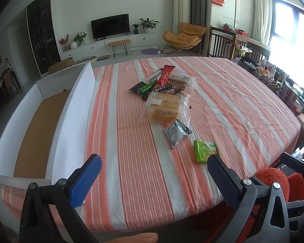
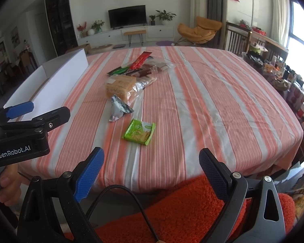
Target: Organize snacks
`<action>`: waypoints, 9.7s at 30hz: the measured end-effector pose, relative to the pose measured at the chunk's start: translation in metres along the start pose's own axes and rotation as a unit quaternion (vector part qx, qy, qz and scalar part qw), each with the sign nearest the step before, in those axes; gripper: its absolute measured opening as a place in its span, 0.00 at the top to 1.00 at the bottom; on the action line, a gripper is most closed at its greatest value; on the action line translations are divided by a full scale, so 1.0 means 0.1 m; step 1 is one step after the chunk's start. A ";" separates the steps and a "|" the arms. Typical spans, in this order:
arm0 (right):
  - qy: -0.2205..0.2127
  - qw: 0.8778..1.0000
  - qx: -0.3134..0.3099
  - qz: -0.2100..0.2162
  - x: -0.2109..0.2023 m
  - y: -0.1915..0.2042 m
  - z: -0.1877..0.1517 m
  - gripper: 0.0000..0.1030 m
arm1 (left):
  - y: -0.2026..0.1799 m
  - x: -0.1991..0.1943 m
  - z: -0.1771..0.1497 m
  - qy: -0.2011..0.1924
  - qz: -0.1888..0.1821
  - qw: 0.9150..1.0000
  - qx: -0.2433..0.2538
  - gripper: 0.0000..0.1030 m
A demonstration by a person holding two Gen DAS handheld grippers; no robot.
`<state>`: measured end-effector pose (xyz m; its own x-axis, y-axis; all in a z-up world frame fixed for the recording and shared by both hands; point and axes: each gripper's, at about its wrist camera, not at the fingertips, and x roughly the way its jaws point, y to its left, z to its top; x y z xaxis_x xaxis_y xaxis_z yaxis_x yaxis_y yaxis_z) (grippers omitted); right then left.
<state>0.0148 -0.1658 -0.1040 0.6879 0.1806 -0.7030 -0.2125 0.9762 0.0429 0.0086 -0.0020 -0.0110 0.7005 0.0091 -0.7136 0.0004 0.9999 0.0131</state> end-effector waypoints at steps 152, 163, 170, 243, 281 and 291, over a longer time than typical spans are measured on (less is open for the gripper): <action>0.098 0.918 -0.009 0.384 0.58 2.42 1.71 0.28 | 3.14 0.10 -0.14 -0.014 0.136 0.964 -0.227 0.31; 0.048 0.994 0.028 0.092 1.15 0.71 1.00 0.26 | 2.43 0.16 0.09 -0.082 0.067 0.982 -0.156 0.19; 0.068 0.988 0.120 -0.066 1.51 -0.55 0.52 0.26 | 1.79 0.54 0.39 -0.063 0.045 0.994 -0.083 0.17; 0.036 0.967 0.250 -0.014 1.34 -0.94 0.38 0.19 | -0.22 2.04 0.87 0.092 -0.134 0.987 0.012 0.06; 0.042 0.973 0.226 -0.014 1.40 -0.87 0.41 0.18 | -0.77 2.26 0.85 0.149 -0.173 0.933 0.278 0.39; 0.040 0.972 0.231 -0.008 1.39 -0.89 0.40 0.19 | -0.96 2.64 1.23 0.104 -0.159 0.935 0.301 0.30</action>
<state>0.1568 -0.2230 -0.1771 0.6291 0.1721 -0.7580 0.1454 0.9319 0.3323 0.2818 -0.0972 -0.1144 0.4423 -0.2231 -0.8687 0.6298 0.7669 0.1237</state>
